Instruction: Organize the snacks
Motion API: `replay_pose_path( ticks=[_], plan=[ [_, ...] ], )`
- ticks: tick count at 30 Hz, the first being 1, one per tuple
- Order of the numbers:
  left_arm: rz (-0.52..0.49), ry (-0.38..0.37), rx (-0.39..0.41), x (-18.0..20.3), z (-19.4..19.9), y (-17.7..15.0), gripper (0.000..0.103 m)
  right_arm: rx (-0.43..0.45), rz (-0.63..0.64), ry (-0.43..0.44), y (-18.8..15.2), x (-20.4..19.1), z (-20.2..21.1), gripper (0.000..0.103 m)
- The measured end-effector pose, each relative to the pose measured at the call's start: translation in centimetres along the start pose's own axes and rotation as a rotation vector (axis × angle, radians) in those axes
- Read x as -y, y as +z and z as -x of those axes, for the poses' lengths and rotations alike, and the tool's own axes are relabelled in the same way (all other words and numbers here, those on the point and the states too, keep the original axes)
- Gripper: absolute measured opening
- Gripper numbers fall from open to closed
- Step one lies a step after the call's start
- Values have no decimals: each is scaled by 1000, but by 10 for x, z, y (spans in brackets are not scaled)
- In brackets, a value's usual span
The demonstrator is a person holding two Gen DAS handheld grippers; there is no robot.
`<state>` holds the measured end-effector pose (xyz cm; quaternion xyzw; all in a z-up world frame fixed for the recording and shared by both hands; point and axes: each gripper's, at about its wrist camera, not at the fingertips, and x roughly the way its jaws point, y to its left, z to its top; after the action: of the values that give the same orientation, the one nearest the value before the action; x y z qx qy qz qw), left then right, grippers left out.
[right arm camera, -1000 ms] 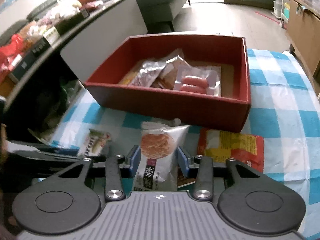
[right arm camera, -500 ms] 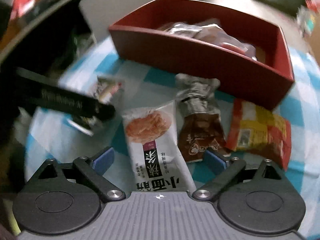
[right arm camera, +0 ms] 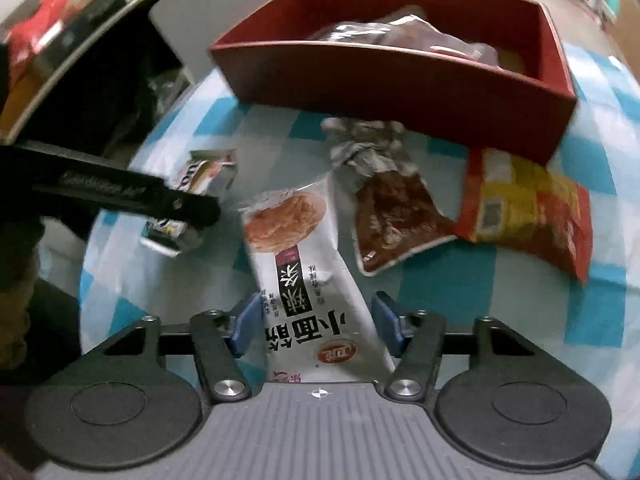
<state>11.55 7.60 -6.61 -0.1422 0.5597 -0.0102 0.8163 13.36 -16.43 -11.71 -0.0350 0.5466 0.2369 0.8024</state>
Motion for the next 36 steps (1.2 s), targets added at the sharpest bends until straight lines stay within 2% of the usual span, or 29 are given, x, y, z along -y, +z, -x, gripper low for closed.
replay_pose_path(
  ticks=[6,9,10,11,14,15,17,20,24,26,28,33,34,36],
  plan=[
    [12,-6,1,-3,3,2,50,-25,156,-106,1,-35,-16,84],
    [14,-14,5,-5,5,3,50,-22,164,-118,8,-43,-24,92],
    [15,-15,3,-7,6,3,50,-28,164,-110,10,-42,-28,101],
    [16,-15,1,-9,5,3,50,-40,172,-102,12,-44,-33,103],
    [17,-15,-19,-11,1,1,50,-48,247,-167,16,-55,-43,103],
    [13,-13,-30,-10,-1,-1,50,-36,263,-161,17,-54,-43,103],
    [-5,1,-52,-8,-8,-4,50,-33,238,-151,20,-47,-43,103],
    [-32,15,-44,-3,-6,-7,50,-84,230,-180,20,-46,-41,103],
    [-28,1,-55,-2,-6,-7,50,-113,273,-190,5,-51,-31,96],
    [-27,-24,-64,0,-6,-8,49,-99,252,-177,3,-49,-22,78],
    [-36,-20,-61,3,-7,-10,49,-81,219,-173,4,-44,-18,69],
    [-38,-19,-51,8,-7,-13,48,-50,201,-181,8,-48,-22,69],
    [-30,-39,-59,7,-7,-14,46,-45,190,-168,8,-48,-22,69],
    [2,-105,-88,4,-8,-14,45,-29,118,-88,9,-41,-17,64]
  ],
)
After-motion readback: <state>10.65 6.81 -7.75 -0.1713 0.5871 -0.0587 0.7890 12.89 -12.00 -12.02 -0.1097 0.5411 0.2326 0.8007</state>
